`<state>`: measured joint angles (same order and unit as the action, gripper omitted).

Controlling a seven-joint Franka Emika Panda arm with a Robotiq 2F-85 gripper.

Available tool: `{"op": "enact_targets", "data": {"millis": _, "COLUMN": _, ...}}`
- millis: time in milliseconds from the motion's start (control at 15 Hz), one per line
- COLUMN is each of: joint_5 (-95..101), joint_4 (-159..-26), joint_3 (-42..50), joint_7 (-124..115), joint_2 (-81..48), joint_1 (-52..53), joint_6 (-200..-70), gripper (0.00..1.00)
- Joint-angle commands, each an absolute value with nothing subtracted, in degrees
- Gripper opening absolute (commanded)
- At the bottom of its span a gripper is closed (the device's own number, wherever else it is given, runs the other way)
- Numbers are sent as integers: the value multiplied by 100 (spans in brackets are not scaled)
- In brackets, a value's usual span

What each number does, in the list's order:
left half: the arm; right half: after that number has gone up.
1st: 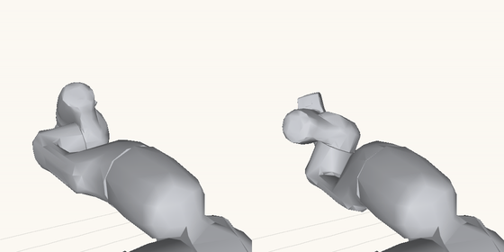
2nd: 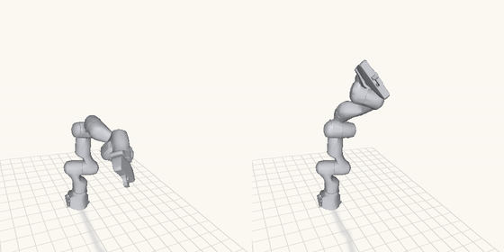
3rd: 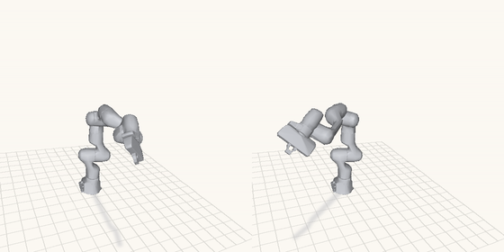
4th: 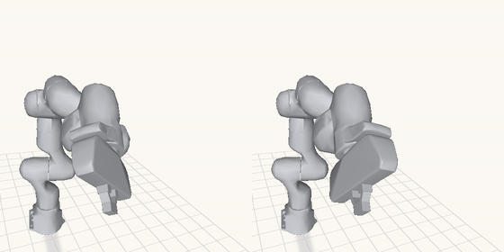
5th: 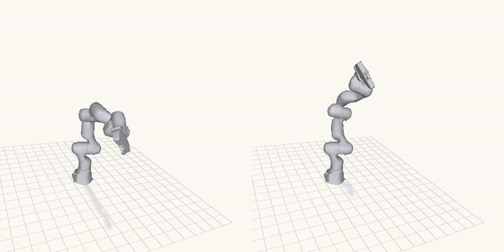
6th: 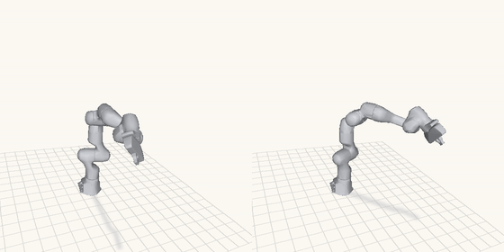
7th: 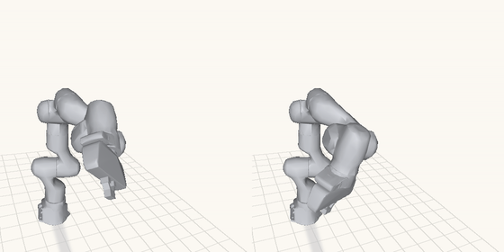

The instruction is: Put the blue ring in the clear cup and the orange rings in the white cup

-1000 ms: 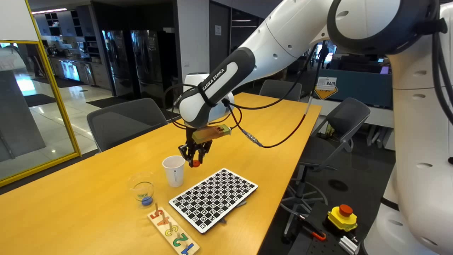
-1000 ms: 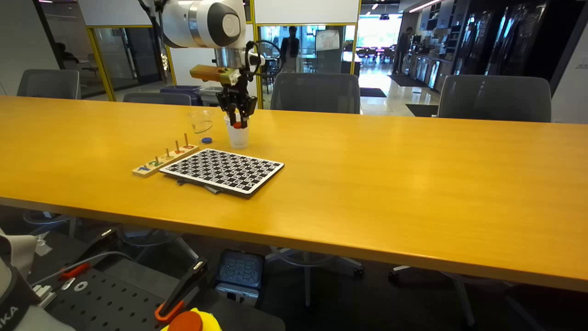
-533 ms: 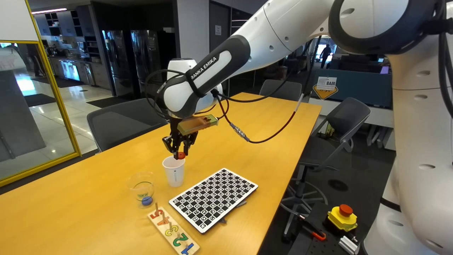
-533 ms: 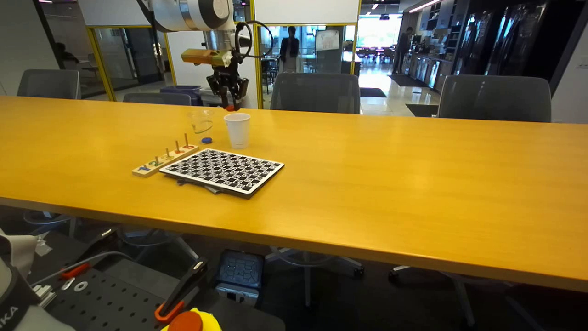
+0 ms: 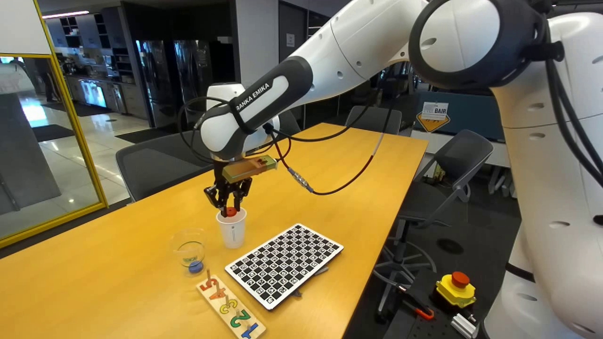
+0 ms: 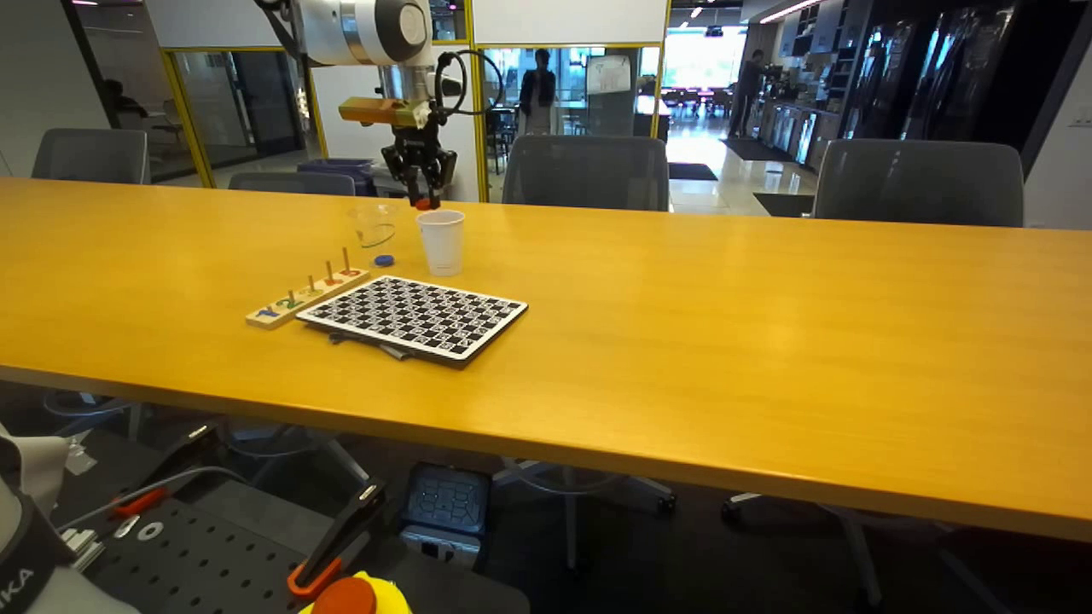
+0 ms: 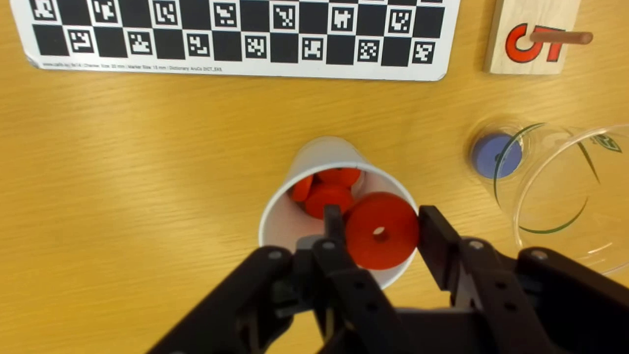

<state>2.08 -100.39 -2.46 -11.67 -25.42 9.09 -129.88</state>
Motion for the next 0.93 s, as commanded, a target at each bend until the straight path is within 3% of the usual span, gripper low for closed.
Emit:
{"op": "enact_targets", "data": {"millis": 0, "joint_5": 277, "joint_4": -9466, "joint_3": -219, "joint_7": -1160, "joint_2": -2884, "joint_1": 920, "joint_6": -12670, "gripper": 23}}
{"op": "enact_targets", "data": {"millis": 67, "joint_5": 259, "joint_4": -9406, "joint_3": -215, "joint_7": -1167, "joint_2": -2930, "joint_1": 915, "joint_6": -12623, "gripper": 51}}
{"op": "enact_targets", "data": {"millis": 133, "joint_5": 256, "joint_4": -9351, "joint_3": -207, "joint_7": -1179, "joint_2": -2973, "joint_1": 916, "joint_6": -12588, "gripper": 68}}
{"op": "enact_targets", "data": {"millis": 400, "joint_5": 265, "joint_4": -9235, "joint_3": -179, "joint_7": -1198, "joint_2": -3047, "joint_1": 922, "joint_6": -12505, "gripper": 97}}
{"op": "enact_targets", "data": {"millis": 867, "joint_5": 647, "joint_4": -10351, "joint_3": -71, "joint_7": -880, "joint_2": -1907, "joint_1": 856, "joint_6": -12246, "gripper": 100}}
